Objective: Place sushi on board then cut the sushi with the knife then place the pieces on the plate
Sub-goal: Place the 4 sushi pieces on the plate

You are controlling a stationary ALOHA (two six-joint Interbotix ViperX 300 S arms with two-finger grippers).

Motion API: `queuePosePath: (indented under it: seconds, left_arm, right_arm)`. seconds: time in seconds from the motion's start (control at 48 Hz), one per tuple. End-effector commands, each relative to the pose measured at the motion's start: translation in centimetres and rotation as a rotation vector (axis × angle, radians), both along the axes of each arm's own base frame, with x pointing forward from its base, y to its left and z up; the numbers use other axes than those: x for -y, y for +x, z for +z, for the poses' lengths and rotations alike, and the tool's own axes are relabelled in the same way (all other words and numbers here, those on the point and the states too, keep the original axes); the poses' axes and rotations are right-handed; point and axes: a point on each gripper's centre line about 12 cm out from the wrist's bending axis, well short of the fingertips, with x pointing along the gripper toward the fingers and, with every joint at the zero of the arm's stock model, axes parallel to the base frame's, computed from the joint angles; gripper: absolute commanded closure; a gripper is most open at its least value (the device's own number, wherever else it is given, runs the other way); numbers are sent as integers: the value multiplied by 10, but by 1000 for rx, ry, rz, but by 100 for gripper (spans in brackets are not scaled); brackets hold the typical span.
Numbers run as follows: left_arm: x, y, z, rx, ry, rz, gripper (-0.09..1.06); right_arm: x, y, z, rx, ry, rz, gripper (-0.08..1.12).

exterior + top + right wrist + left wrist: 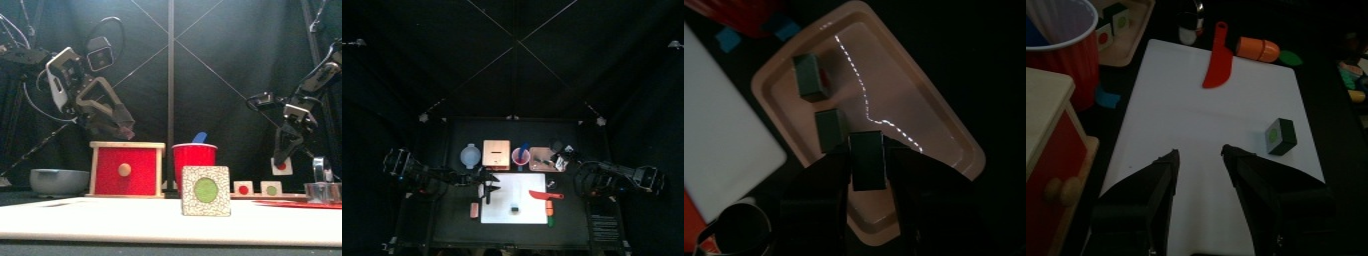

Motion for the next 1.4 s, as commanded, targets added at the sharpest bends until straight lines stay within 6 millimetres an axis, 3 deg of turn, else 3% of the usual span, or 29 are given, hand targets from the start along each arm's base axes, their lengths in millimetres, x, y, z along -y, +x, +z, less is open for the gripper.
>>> queuePosePath:
  seconds: [0.021, 0.229, 0.5, 0.771, 1.0, 1.25, 1.396]
  left_arm:
    - [-1, 4, 6, 21, 0, 3, 17]
    - [-1, 4, 6, 21, -3, 4, 17]
    - [-1, 6, 7, 27, -4, 6, 17]
    - [-1, 7, 8, 30, -6, 8, 17]
    - [-3, 7, 8, 30, -7, 14, 17]
    - [-3, 6, 8, 29, -9, 17, 17]
    - [-4, 5, 7, 25, -14, 25, 17]
  right_arm:
    - [4, -5, -6, -16, 12, -26, 42]
    - [3, -9, -18, -40, 23, -29, 28]
    - [1, -1, 11, 69, -16, -28, 25]
    - [-61, 36, 62, 278, -18, 227, 25]
    - [-121, 63, 89, 453, 24, 433, 24]
    - [-153, 87, 84, 519, 64, 501, 24]
    - [-171, 108, 69, 487, 86, 536, 17]
